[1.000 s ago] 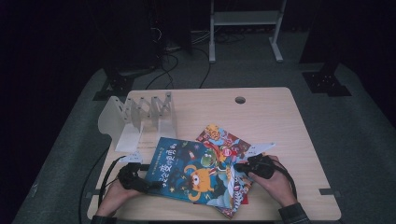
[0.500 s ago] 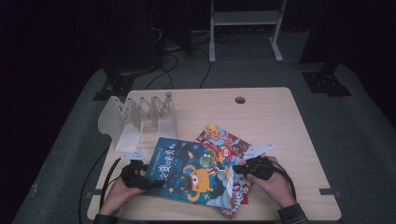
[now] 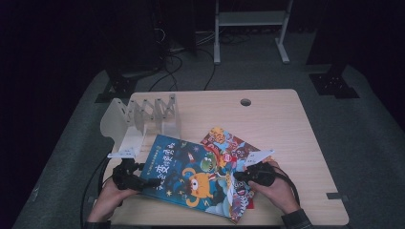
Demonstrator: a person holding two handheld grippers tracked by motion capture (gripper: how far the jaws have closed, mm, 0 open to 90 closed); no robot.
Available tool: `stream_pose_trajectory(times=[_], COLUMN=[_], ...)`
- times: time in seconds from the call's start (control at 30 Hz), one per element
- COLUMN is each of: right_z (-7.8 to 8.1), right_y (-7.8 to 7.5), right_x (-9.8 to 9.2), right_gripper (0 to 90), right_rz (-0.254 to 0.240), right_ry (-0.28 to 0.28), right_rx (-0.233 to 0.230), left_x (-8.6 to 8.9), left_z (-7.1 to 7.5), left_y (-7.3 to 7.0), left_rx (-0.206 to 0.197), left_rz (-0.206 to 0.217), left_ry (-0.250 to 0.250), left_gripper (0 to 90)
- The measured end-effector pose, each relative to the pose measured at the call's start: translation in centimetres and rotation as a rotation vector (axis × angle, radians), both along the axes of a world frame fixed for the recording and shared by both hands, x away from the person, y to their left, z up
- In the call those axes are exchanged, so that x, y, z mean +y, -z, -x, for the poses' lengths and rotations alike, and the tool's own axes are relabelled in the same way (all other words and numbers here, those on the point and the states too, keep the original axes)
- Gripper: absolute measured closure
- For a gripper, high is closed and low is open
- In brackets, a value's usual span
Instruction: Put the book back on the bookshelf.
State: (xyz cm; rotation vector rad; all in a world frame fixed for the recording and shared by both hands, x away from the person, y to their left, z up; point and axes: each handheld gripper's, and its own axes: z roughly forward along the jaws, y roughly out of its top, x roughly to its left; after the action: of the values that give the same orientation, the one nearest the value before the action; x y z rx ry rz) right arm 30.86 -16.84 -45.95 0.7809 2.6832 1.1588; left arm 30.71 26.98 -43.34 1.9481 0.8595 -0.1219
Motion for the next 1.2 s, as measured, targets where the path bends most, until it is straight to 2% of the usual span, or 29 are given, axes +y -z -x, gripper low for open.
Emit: stream_pose_trajectory(times=[0.1, 0.43, 0.7, 0.83, 1.1, 1.2], right_z=[0.1, 0.5, 0.9, 1.0, 1.3, 1.4], right_y=[0.0, -0.1, 0.0, -0.1, 0.0, 0.0], right_x=[0.1, 0.1, 0.1, 0.1, 0.3, 0.4], right_gripper=[87.5, 87.5, 87.6, 87.6, 86.8, 86.5], right_rz=[0.001, 0.002, -0.006, -0.004, -0.01, -0.011], right_ry=[-0.01, -0.032, -0.057, -0.056, -0.069, -0.077], right_rx=[-0.002, 0.006, 0.016, 0.018, 0.021, 0.023], left_x=[-0.1, -1.1, -2.1, -2.5, -3.3, -3.5], left_z=[0.1, 0.1, -0.3, -0.7, -2.7, -3.5], left_y=[-1.4, -5.7, -8.1, -9.2, -11.1, -11.8], left_rx=[-0.024, -0.093, -0.084, -0.078, -0.06, -0.048], left_rz=[0.0, -0.018, -0.079, -0.087, -0.128, -0.145], left_ry=[0.012, 0.04, 0.047, 0.056, 0.069, 0.058], left_gripper=[0.0, 10.8, 18.7, 25.7, 38.5, 44.8])
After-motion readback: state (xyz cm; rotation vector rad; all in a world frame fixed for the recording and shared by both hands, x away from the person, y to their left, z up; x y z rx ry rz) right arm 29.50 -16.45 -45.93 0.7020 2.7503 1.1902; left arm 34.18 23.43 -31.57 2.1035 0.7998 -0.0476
